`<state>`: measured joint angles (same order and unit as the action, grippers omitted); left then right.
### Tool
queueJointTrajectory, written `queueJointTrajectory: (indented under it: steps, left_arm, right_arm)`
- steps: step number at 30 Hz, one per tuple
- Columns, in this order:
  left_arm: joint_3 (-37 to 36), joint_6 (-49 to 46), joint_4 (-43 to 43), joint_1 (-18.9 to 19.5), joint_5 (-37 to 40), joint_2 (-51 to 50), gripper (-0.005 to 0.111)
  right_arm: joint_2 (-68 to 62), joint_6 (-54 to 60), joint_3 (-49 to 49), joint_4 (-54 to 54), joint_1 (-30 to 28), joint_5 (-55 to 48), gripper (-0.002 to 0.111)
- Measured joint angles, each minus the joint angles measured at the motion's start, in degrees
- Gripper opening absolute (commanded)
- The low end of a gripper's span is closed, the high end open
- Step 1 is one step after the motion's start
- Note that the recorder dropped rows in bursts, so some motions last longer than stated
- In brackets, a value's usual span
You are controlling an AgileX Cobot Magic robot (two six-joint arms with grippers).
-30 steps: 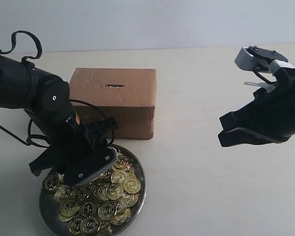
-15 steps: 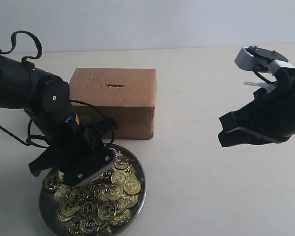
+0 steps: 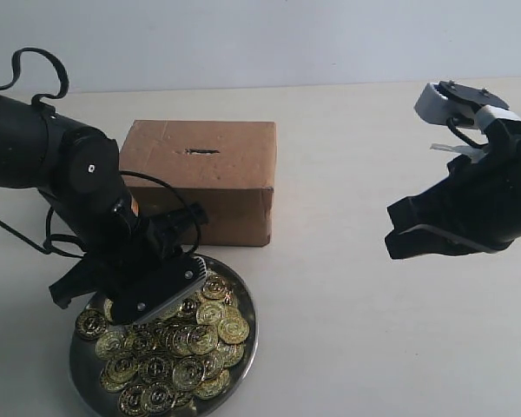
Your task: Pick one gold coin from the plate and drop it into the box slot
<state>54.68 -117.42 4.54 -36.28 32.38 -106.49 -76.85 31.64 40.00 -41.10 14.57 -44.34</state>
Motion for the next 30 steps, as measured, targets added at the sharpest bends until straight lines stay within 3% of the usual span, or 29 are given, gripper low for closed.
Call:
queueJointTrajectory:
  steps: [4, 11, 18, 22, 27, 30]
  left_arm:
    - [0.0, 3.13, 0.0, 0.0, 0.0, 3.42, 0.026]
    - [0.0, 18.41, 0.0, 0.0, -0.24, 12.32, 0.026]
    - [0.0, 38.66, 0.22, 0.0, -0.11, 19.41, 0.026]
    - [0.0, 43.14, 0.45, 0.0, 2.8, 21.62, 0.026]
    - [0.0, 43.93, 5.1, 0.0, 4.04, 23.58, 0.026]
    - [0.0, 43.93, 8.0, 0.0, 4.11, 24.61, 0.026]
  right_arm:
    - [0.0, 2.58, 0.0, -3.66, 0.0, -0.82, 0.0]
    - [-0.23, 18.02, 0.0, -27.81, 0.21, -2.93, 0.0]
    - [-5.27, 33.05, 0.08, -52.44, 12.46, 8.3, 0.002]
    - [-9.5, 38.56, 1.34, -57.15, 17.94, 12.84, 0.019]
    - [-13.48, 39.37, 4.35, -58.27, 20.99, 13.94, 0.058]
    - [-14.6, 39.37, 5.85, -58.4, 21.85, 13.51, 0.064]
